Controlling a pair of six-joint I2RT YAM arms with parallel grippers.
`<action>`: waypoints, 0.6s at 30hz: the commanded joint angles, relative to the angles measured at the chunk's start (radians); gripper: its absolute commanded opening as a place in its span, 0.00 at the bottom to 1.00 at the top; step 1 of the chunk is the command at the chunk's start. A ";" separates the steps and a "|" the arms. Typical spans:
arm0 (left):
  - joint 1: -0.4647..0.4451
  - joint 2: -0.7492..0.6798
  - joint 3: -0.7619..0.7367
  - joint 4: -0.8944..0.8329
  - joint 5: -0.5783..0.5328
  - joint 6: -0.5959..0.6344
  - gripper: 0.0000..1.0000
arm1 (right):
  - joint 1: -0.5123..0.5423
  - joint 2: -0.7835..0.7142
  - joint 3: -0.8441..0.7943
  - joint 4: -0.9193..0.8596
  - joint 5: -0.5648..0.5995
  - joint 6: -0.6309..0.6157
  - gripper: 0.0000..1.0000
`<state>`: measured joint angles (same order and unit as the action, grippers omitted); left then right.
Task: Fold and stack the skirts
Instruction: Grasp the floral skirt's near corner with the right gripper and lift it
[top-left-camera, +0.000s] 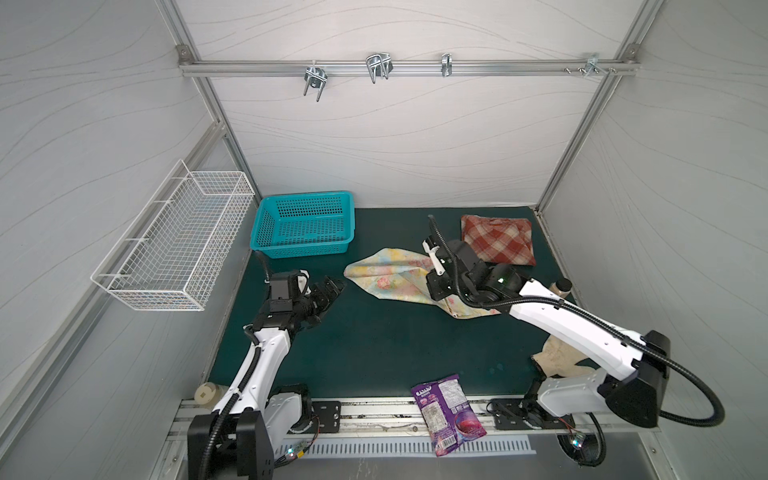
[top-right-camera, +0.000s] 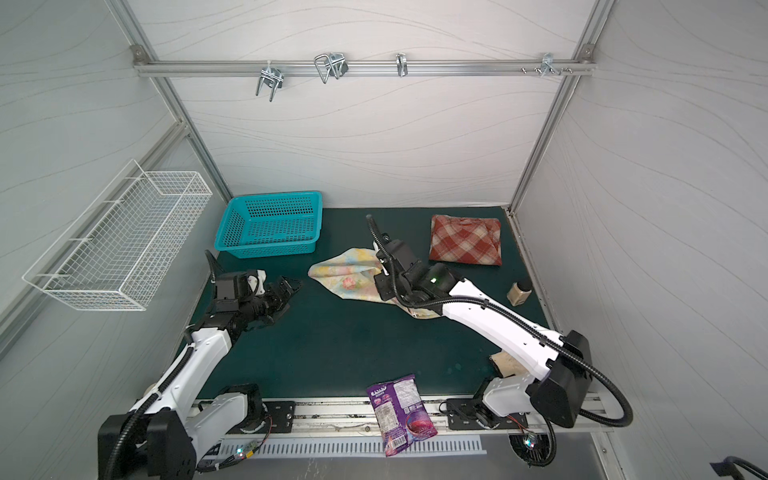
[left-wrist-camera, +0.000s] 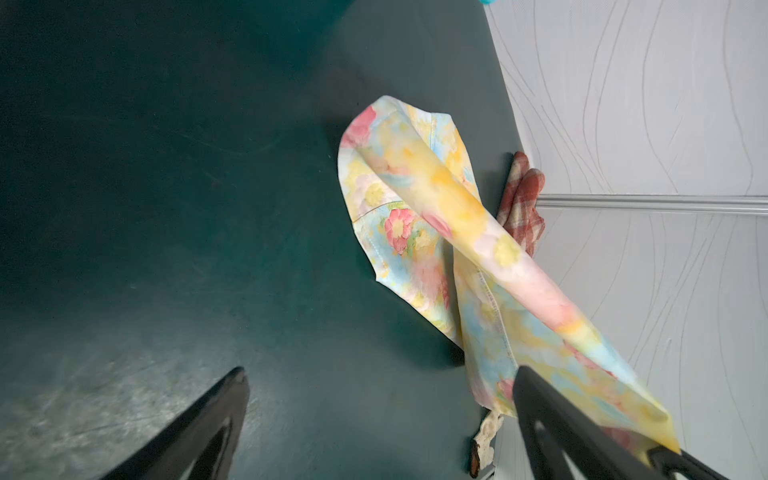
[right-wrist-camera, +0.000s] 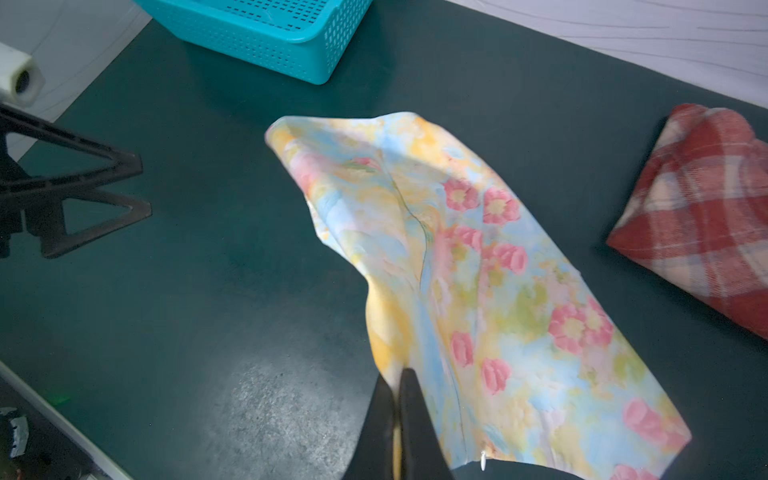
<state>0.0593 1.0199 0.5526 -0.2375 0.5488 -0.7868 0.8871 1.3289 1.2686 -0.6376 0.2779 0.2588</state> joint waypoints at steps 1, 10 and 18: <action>-0.040 0.030 0.038 0.069 -0.044 -0.030 0.99 | -0.058 -0.077 0.012 -0.066 -0.022 -0.035 0.00; -0.185 0.177 0.072 0.180 -0.113 -0.100 0.99 | -0.194 -0.187 -0.068 -0.063 -0.121 -0.036 0.00; -0.349 0.201 0.073 0.237 -0.184 -0.178 0.99 | -0.214 -0.183 -0.130 -0.038 -0.151 -0.034 0.00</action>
<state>-0.2527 1.2224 0.5957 -0.0685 0.4061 -0.9115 0.6838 1.1526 1.1484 -0.6819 0.1532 0.2363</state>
